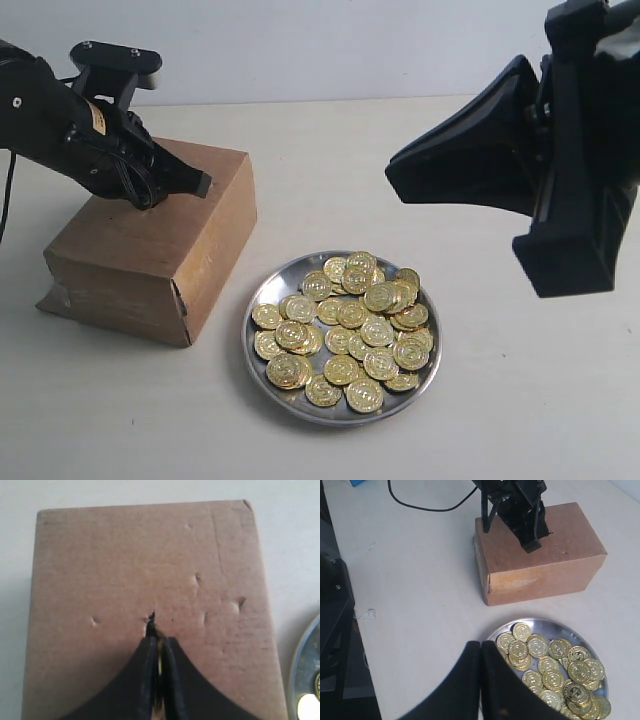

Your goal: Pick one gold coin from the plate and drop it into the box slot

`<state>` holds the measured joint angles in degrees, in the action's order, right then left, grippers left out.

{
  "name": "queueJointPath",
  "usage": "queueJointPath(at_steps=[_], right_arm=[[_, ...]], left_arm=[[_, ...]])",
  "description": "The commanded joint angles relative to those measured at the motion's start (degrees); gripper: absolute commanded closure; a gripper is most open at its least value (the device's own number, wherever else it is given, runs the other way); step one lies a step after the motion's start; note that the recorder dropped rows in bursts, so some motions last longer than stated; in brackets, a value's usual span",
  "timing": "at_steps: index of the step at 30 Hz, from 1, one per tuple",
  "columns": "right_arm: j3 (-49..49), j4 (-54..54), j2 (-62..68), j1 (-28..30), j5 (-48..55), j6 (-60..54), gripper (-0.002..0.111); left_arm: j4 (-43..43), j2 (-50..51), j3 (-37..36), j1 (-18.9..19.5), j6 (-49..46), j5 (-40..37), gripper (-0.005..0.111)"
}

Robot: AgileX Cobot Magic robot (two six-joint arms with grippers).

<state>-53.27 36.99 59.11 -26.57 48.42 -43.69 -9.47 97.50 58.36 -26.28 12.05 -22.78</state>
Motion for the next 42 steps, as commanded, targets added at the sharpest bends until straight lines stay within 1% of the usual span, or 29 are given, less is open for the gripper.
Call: queueJointPath(at_steps=[1,6,14,22,29,31,33,42], right_arm=[[0.15,0.51,-0.43,-0.11,-0.15,0.20,0.108],[0.15,0.51,-0.43,-0.11,-0.05,0.22,0.108],[0.15,0.51,-0.43,-0.11,-0.05,0.22,0.108],[0.15,0.51,-0.43,-0.11,-0.05,0.22,0.108],[0.15,0.51,-0.43,-0.11,-0.33,0.22,0.108],[0.15,0.51,-0.43,-0.11,-0.33,0.22,0.108],[0.15,0.51,-0.43,-0.11,-0.33,0.22,0.108],[0.15,0.51,-0.43,-0.11,-0.33,0.22,0.108]], left_arm=[[-0.41,0.16,0.29,-0.22,-0.29,0.85,0.087],[-0.41,0.16,0.29,-0.22,0.06,0.85,0.081],[-0.41,-0.45,0.29,-0.22,0.06,0.73,0.081],[-0.41,-7.74,0.29,-0.22,0.06,-2.35,0.081],[-0.41,-16.77,0.29,-0.22,0.06,-6.38,0.081],[-0.41,-20.05,0.29,-0.22,-0.07,-8.80,0.081],[-0.41,-21.93,0.29,-0.22,-0.07,-8.35,0.081],[-0.41,-22.12,0.29,-0.22,-0.07,-8.20,0.081]])
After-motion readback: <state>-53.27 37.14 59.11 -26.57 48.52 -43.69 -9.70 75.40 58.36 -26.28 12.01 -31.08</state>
